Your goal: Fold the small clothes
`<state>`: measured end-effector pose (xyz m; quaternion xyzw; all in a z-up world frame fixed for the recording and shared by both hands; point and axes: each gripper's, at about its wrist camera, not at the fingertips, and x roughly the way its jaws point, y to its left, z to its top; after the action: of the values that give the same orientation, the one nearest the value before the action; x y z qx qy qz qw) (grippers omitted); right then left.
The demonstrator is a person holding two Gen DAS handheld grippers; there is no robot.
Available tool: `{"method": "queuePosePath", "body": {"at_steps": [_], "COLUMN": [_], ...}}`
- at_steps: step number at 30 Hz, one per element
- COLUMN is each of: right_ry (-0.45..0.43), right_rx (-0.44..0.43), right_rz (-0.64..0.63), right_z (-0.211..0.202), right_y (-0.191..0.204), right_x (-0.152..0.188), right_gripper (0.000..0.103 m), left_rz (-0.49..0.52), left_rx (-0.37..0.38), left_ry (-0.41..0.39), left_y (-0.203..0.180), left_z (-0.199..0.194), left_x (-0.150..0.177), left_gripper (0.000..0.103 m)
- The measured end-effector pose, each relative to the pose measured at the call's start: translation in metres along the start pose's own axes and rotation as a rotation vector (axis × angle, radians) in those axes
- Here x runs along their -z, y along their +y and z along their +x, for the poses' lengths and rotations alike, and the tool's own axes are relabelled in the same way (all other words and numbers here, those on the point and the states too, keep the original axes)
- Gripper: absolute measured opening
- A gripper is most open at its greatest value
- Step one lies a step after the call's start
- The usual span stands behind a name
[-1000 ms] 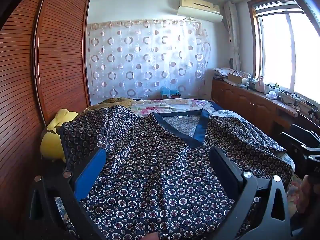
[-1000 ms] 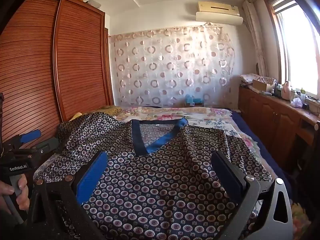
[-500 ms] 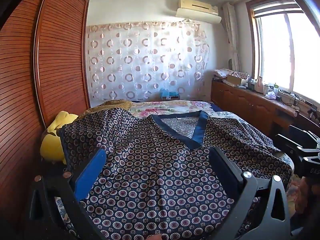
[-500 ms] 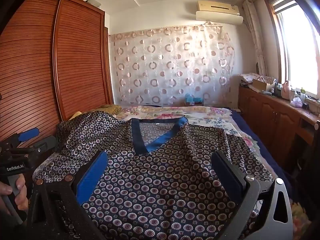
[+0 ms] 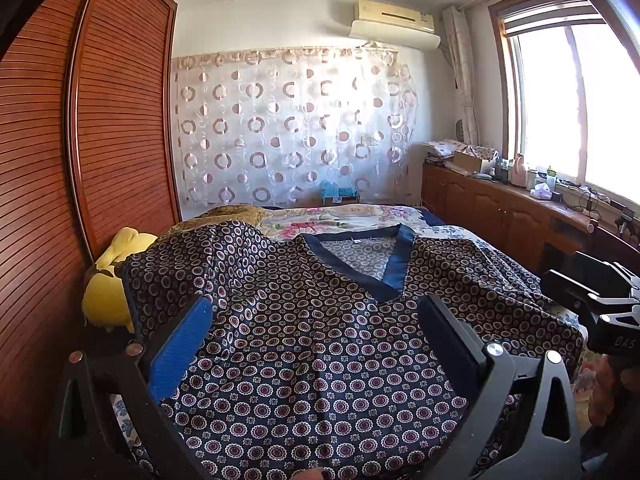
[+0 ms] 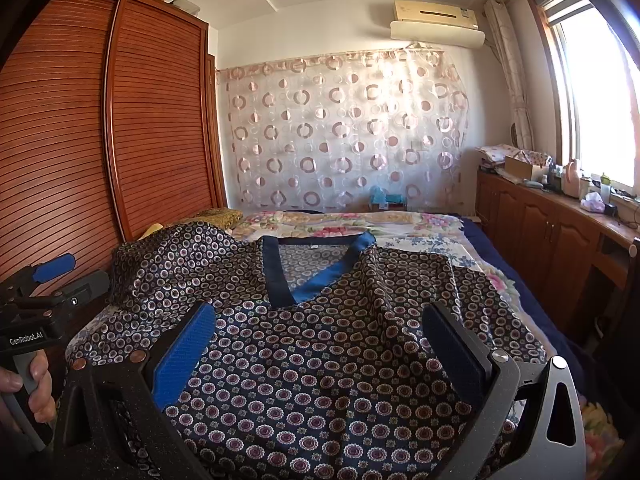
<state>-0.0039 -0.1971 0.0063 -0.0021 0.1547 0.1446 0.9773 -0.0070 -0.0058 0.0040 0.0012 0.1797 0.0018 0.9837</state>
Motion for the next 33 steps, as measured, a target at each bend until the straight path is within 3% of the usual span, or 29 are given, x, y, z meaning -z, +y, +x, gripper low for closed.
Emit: {"method": "queuePosePath", "body": {"at_steps": [33], "right_ry": [0.002], "right_rx": [-0.002], "right_rz": [0.006], "right_z": [-0.0007], "right_y": [0.0004], "right_x": [-0.0004], "right_gripper": [0.103], "left_rz": [0.004], "left_rx": [-0.001], "left_ry": [-0.005], "left_y": [-0.0009], "left_z": [-0.0027], "left_x": [0.0012], "left_gripper": [0.103]}}
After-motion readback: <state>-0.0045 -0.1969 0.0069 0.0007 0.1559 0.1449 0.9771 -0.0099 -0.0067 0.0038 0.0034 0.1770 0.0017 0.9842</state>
